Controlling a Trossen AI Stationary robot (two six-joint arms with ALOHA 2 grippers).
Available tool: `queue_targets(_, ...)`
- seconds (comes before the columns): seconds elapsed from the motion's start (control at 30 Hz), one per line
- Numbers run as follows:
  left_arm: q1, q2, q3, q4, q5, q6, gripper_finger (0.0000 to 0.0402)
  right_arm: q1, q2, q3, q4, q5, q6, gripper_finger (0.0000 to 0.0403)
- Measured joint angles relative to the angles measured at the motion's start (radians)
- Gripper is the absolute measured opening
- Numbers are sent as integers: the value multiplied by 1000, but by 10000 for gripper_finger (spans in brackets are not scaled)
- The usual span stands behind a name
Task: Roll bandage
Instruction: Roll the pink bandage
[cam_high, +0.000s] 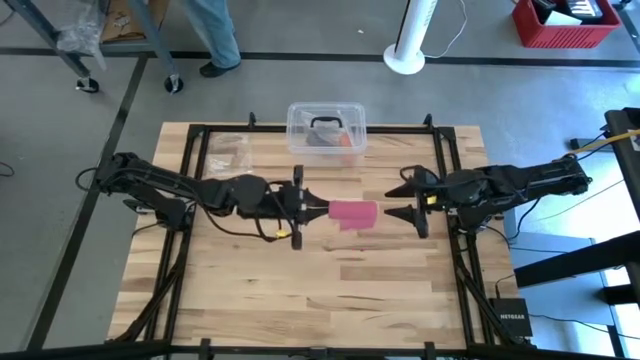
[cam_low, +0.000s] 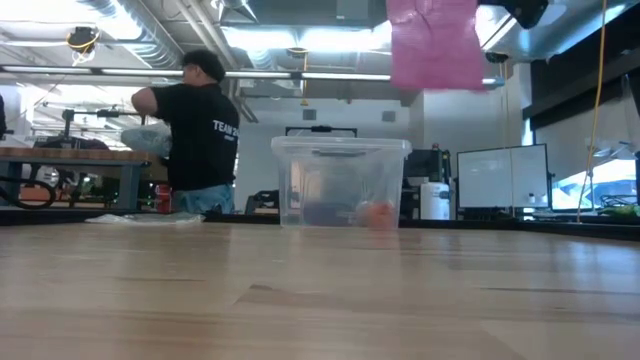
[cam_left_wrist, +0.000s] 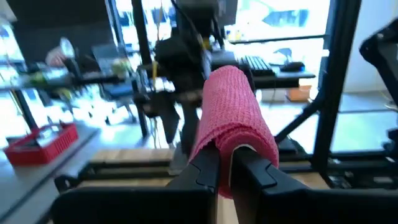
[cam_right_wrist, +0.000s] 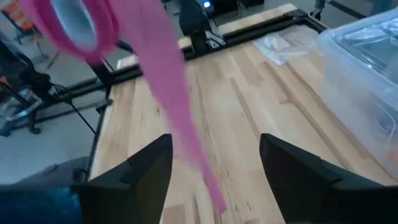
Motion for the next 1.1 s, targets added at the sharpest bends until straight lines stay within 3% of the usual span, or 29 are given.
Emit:
queue_targets(0.2,17,-1,0,28,1,15,13,-2,38,0,28,-3,-23,243)
queue_targets(0.37,17,-1,0,33,0,27,13,57,53,-46,11,59,-190,233)
queue_targets(0.7,13,-1,-1,36,2,20,13,79,50,-367,566,174,-447,181)
queue_targets(0.9,14,-1,-1,50,2,22,13,70,59,-471,831,35,-464,179)
queue_targets(1.1,17,-1,-2,81,4,32,13,70,139,-484,947,47,-464,179)
